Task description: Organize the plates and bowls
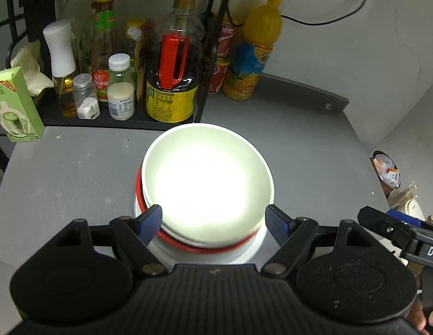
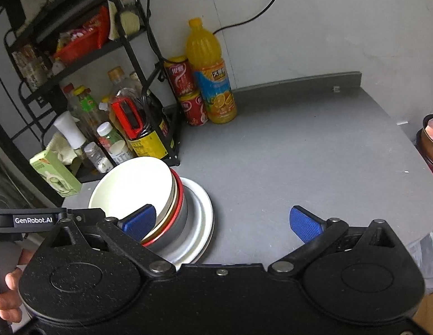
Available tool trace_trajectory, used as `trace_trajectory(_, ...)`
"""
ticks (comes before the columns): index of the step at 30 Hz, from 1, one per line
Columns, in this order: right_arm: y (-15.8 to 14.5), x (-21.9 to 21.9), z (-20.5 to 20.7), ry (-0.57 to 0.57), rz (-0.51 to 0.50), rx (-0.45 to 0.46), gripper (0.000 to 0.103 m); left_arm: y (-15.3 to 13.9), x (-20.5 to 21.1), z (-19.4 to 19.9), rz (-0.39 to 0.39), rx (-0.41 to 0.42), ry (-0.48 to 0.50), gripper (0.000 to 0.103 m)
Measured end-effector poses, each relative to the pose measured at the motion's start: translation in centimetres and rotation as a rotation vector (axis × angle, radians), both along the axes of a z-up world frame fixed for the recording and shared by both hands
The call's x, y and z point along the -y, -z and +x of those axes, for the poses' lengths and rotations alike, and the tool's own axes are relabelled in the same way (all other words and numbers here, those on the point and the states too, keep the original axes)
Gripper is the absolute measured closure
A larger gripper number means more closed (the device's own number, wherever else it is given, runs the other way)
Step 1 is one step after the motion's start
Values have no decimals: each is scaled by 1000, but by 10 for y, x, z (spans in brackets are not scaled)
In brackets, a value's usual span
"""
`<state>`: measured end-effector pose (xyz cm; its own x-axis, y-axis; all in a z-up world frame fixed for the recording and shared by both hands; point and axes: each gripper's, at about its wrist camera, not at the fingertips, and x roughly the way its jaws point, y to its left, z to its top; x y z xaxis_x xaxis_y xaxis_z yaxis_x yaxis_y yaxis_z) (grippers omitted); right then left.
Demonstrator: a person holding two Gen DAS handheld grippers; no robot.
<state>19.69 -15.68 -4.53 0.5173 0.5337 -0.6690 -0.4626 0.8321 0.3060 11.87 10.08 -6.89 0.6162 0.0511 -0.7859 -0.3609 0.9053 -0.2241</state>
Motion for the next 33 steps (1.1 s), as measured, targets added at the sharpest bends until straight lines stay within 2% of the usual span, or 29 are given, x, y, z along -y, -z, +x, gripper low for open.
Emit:
trace_trajectory(3, -7, 12, -20, 5, 4, 9, 0, -4, 16, -15, 15, -15, -9, 24)
trace_trajectory(5, -10, 16, -34, -3, 5, 29, 0, -10, 25, -28, -2, 16, 4, 24)
trace_trajectory(8, -14, 26, -49, 19, 26, 17, 0, -14, 42, -42, 26, 4, 24, 24)
trace_trajectory(14, -26, 40, -77, 16, 26, 57, 0, -29, 67, -74, 37, 41, 35, 24)
trace_trajectory(24, -44, 56, -116, 31, 23, 133, 0, -43, 85, -121, 82, 90, 59, 23)
trace_trajectory(26, -47, 58, -122, 37, 28, 143, 0, -45, 87, -130, 101, 103, 52, 18)
trace_trajectory(33, -53, 63, -141, 46, 20, 187, 0, -51, 90, -152, 133, 133, 69, 13)
